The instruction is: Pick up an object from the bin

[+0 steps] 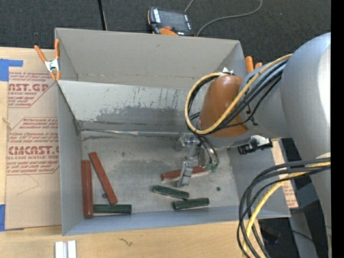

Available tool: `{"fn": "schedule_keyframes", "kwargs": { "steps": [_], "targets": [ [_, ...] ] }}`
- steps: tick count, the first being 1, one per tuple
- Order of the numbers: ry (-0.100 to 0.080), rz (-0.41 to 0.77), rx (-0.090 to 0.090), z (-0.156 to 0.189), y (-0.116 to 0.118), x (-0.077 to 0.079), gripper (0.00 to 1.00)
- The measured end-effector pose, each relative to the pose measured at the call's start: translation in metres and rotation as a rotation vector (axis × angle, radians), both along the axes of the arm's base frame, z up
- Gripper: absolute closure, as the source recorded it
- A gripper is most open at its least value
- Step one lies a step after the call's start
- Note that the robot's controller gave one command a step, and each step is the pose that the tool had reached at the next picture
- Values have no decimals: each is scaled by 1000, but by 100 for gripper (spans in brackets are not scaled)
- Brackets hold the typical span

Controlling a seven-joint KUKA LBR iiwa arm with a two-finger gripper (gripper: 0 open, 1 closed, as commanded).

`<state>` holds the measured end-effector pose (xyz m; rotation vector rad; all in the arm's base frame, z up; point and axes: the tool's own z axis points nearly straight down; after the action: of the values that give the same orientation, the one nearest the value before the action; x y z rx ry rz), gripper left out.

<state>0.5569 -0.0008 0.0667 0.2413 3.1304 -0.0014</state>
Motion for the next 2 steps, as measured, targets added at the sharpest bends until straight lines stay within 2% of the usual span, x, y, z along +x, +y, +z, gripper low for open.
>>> {"fn": "schedule_keyframes", "kwargs": {
  "steps": [1,2],
  "targets": [
    [0,0,0,1,0,0,100],
    [-6,1,2,80,1,2,100]
  ]
}}
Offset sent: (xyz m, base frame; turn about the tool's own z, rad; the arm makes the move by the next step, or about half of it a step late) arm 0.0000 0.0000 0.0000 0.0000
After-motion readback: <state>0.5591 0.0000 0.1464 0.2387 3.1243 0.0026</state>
